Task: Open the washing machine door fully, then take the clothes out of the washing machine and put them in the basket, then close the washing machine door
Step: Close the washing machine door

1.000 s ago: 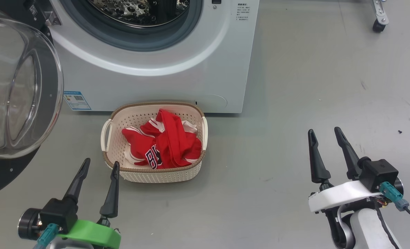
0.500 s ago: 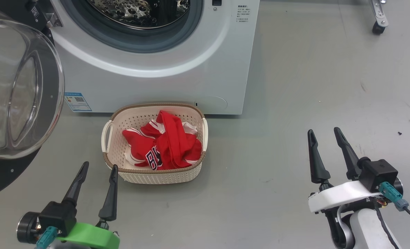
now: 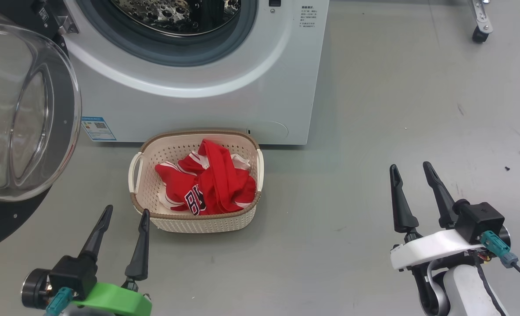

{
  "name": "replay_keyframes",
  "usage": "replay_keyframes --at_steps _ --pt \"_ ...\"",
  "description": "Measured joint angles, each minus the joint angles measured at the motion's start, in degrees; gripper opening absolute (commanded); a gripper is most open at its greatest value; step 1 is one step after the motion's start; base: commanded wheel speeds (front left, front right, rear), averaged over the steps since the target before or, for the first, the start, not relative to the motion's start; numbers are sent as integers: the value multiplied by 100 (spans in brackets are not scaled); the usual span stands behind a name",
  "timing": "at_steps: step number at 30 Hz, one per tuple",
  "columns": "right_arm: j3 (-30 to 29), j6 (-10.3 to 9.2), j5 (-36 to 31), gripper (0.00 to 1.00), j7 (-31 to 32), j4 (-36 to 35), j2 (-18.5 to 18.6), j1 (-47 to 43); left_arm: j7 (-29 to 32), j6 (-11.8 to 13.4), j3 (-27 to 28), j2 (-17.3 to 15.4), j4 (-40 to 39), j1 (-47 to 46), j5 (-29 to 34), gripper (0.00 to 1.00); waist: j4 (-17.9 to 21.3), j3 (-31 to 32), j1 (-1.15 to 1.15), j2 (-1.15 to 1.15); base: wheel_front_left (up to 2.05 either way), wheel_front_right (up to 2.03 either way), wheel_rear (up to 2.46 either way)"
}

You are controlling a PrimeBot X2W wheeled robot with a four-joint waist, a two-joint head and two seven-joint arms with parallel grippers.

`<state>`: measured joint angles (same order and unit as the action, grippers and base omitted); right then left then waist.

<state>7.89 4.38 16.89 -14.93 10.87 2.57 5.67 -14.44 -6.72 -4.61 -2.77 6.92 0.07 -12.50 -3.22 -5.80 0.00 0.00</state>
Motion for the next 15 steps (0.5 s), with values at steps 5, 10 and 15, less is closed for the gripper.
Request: replay_keyframes --at_steps 5,10,15 --pt "-48 -9 1 100 0 -13 0 -1 0 -13 -55 0 7 -1 0 100 -53 -6 0 0 0 0 0" --pt "-70 -8 0 100 0 -26 0 -4 0 -13 -78 2 25 -1 -20 100 -185 4 0 0 0 0 0" --pt "-54 2 -2 100 0 -32 0 -23 0 -14 -69 4 68 -1 -253 100 -365 28 0 0 0 0 0"
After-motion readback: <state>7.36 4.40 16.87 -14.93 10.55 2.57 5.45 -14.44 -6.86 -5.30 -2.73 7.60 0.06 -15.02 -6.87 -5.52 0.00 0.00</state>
